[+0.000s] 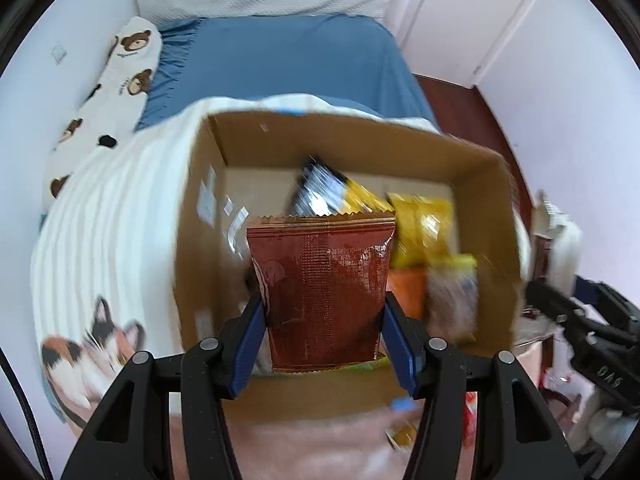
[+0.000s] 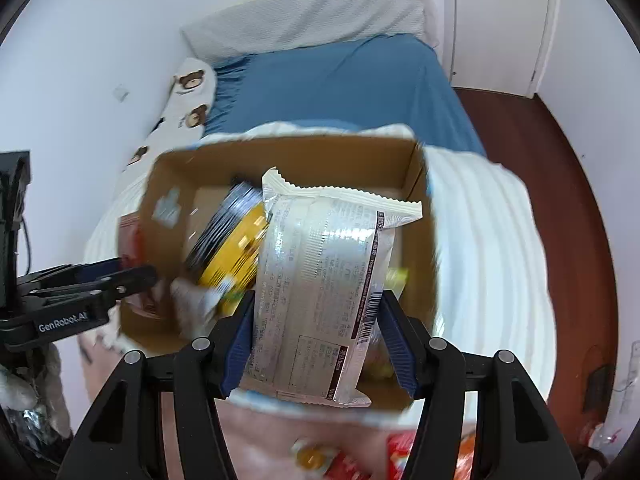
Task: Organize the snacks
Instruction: 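Lift both held packets and carry them over the box, then open both tools to drop the packets into the box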
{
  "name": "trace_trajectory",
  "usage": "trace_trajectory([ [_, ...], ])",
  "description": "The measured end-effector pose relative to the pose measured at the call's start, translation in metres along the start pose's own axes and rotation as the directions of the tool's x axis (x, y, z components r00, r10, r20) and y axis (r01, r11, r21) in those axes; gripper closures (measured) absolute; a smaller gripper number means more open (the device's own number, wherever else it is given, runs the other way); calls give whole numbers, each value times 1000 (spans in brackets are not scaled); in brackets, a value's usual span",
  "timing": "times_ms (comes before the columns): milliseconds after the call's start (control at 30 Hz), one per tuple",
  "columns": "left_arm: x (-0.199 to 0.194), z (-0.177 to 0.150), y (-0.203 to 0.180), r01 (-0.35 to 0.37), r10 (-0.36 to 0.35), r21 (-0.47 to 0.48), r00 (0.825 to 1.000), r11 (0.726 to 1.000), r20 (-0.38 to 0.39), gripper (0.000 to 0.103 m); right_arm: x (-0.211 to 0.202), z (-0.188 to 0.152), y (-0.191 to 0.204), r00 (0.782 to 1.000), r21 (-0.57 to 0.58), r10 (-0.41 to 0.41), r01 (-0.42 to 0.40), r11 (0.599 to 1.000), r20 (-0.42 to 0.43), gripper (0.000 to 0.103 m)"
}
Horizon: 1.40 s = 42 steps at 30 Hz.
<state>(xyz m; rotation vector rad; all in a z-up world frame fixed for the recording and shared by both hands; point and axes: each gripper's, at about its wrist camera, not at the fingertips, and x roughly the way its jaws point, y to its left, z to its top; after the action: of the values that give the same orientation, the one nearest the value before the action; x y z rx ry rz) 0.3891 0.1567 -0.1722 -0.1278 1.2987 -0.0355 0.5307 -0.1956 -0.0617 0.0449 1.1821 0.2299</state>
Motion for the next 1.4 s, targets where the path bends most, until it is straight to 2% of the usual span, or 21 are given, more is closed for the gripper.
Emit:
trace_trajectory([
  [200, 47, 42, 12, -75, 75, 6, 996, 997, -46, 49, 54, 50, -14, 996, -22, -63, 62, 998, -57, 41],
  [367, 79, 63, 17, -112, 112, 10, 988, 994, -106, 49, 88, 56, -24, 987, -43, -106, 101, 994, -122, 40],
  [433, 85, 67, 19, -118, 117, -3, 986, 993, -120, 48, 98, 55, -25, 983, -34, -137, 134, 990, -120, 38],
  [500, 91, 71, 20, -117, 114, -15, 986, 993, -121, 41, 111, 55, -24, 983, -25, -121, 118, 993, -136, 24],
  [533, 94, 72, 21, -121, 117, -21, 985, 992, -130, 34, 114, 55, -25, 983, -13, -112, 111, 994, -142, 21],
  [567, 96, 72, 22, -121, 117, -24, 984, 992, -135, 20, 116, 54, -24, 984, -8, -104, 104, 995, -143, 19],
  [600, 96, 72, 23, -116, 111, -28, 985, 993, -132, 18, 117, 54, -23, 984, -13, -104, 103, 995, -143, 16],
  [733, 93, 70, 25, -109, 103, -44, 988, 993, -118, 18, 121, 50, -19, 984, -8, -102, 102, 995, -149, 8],
  [1033, 61, 41, 15, -119, 119, -15, 992, 993, -45, 17, 99, 26, -13, 990, 40, -80, 86, 996, -119, 5],
  [1400, 1, -37, -8, -107, 105, 17, 991, 994, 82, 17, 38, -38, 16, 997, 35, -78, 79, 996, -11, 5],
])
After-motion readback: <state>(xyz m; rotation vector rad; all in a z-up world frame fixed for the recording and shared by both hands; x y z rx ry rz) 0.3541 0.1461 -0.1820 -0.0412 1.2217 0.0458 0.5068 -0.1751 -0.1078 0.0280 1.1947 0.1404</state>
